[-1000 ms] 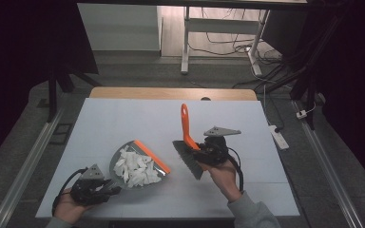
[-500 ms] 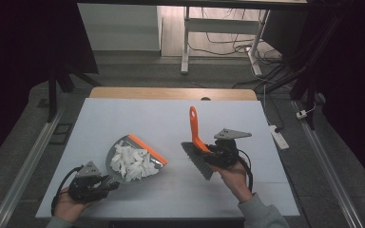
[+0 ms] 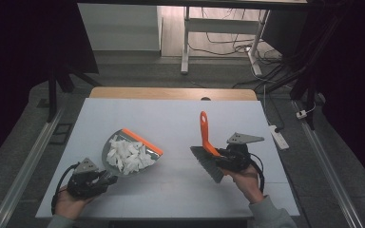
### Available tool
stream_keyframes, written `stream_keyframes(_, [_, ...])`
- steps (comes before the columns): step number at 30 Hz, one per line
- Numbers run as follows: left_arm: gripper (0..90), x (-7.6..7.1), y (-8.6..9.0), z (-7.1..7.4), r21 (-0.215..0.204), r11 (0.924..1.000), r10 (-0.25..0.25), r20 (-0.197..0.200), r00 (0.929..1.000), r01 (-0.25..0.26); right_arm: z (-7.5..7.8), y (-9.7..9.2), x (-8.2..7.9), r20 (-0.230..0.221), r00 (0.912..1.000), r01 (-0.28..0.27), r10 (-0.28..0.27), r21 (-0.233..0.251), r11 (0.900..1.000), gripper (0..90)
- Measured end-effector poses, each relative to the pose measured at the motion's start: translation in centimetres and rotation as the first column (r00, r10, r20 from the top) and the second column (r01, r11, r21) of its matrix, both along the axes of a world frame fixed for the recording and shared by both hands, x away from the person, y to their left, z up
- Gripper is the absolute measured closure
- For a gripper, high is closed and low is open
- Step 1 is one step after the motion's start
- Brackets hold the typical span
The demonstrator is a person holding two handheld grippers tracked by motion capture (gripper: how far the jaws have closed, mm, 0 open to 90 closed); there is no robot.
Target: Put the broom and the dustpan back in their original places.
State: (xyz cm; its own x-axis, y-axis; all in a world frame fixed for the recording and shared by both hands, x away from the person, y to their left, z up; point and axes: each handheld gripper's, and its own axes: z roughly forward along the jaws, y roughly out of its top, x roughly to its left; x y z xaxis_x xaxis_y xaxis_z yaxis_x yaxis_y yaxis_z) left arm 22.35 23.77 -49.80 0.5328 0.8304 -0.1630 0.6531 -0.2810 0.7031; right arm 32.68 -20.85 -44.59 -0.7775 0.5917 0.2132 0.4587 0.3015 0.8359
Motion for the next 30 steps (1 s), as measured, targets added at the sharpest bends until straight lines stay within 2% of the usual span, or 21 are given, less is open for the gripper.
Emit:
stream_keyframes(11, [62.0,0.5,-0.2,0.1,0.002,0.9968,0.08,0.011,0.9967,-0.08,-1.0,-1.4,0.2,-0.036,0.9989,-0.03,0.03,-0.019,0.9993,70.2])
stream_keyframes(19, [62.0,1.2,-0.4,-0.3,-0.012,0.9895,0.144,-0.005,0.9896,-0.144,-1.8,-2.5,0.4,-0.074,0.9959,-0.054,0.052,-0.034,0.9979,70.2])
stream_keyframes(26, [62.0,1.9,-0.2,-0.5,-0.021,0.9822,0.186,-0.016,0.9823,-0.187,-2.1,-2.9,0.5,-0.094,0.9944,-0.051,0.047,-0.043,0.9977,70.2])
stream_keyframes(30, [62.0,2.3,-0.1,-0.8,-0.02,0.9746,0.222,-0.026,0.9746,-0.223,-2.3,-3.1,0.6,-0.106,0.9933,-0.051,0.045,-0.049,0.9975,70.2])
